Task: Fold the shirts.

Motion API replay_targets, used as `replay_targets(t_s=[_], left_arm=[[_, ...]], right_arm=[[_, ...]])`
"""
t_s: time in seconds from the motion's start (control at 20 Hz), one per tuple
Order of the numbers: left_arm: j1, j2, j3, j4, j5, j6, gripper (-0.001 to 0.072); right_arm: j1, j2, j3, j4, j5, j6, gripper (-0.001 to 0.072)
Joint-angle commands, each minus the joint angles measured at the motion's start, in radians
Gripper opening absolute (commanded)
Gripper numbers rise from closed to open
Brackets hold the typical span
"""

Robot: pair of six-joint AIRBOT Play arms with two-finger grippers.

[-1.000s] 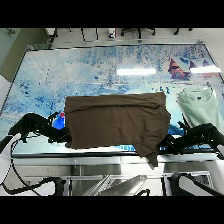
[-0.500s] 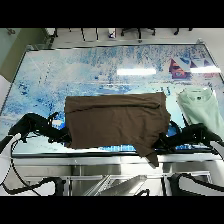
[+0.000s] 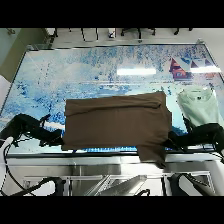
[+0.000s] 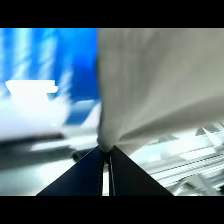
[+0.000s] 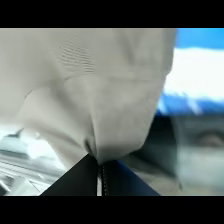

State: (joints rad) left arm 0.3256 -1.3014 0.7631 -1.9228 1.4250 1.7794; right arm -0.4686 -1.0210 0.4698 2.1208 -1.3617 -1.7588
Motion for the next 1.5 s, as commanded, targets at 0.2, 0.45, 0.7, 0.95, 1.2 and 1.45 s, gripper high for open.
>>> replay_targets(t_s=[0.2,0.45,0.7,0.95,1.2,1.45], left_arm=[[0.093,0.038,0.049,0.024,0.069,-0.037,0.0015],[-0.083,0.002,0.292,-0.055,0.003,-0.105,0.0014],[-0.177,-0.202,0.540,0.041,-0.006,-0.244,0.0014],[-0.230,-0.391,0.711,0.047,-0.015,-0.255,0.0015],[-0.246,-0.493,0.773,0.042,-0.016,-0.256,0.0015],[-0.245,-0.522,0.885,0.040,0.113,-0.255,0.0700]], right_arm=[[-0.034,0.153,0.064,-0.037,0.013,0.033,0.0020],[0.068,-0.013,0.239,0.211,0.215,-0.052,0.0020],[0.182,-0.309,0.478,0.214,0.330,-0.094,0.0020],[0.196,-0.504,0.624,0.214,0.359,-0.128,0.0020],[0.196,-0.546,0.629,0.214,0.340,-0.169,0.0048],[0.141,-0.542,0.746,0.104,0.111,-0.172,0.0508]])
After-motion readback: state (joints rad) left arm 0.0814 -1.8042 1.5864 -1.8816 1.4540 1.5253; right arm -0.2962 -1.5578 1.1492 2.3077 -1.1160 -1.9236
